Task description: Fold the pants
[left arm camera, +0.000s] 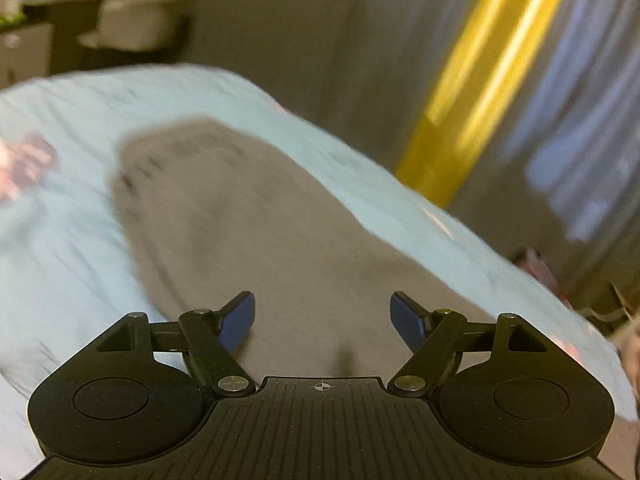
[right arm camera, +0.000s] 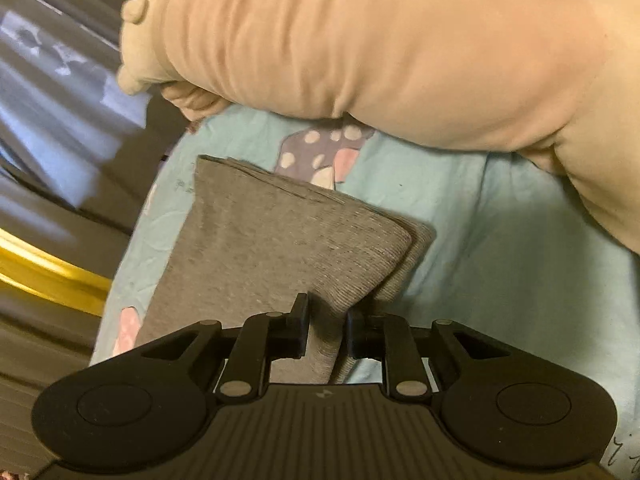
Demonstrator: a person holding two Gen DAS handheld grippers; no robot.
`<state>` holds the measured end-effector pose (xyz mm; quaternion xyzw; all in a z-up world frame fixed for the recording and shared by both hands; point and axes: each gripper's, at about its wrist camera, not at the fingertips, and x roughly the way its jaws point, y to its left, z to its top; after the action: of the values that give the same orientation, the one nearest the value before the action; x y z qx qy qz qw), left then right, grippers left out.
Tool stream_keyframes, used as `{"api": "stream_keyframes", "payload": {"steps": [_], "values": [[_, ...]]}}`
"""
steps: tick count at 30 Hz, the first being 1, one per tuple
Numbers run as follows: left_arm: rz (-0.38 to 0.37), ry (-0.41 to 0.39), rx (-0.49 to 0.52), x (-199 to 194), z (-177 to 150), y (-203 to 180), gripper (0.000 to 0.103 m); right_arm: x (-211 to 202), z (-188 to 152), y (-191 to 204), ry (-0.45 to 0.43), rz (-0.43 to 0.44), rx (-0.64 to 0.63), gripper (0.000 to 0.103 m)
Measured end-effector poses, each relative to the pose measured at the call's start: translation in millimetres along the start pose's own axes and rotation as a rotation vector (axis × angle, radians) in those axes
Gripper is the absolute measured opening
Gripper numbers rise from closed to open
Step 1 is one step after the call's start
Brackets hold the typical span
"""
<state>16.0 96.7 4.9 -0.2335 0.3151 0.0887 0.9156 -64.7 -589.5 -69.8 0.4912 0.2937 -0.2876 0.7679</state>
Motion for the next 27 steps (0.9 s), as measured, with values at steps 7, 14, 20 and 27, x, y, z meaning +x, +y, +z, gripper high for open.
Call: {"api": "stream_keyframes", "payload": {"steps": [7, 14, 20, 27], "values": [[-0.043, 0.100, 0.087, 28, -49, -42, 0.080, -19, 7, 5, -0.069, -0.017, -0.101, 0.008], [-0.009, 0.135, 0.025, 44, -45, -28, 0.081, -22, 13, -23, -0.076, -0.088, -0.040, 0.026], [0.005, 0.139, 0.062, 45, -48, -32, 0.084, -13, 10, -40, -0.024, 0.045, 0.046, 0.046], [0.009, 0.147, 0.047, 47, -48, -33, 0.085, 4, 11, -32, -0.029, 0.032, 0.023, 0.058]]}}
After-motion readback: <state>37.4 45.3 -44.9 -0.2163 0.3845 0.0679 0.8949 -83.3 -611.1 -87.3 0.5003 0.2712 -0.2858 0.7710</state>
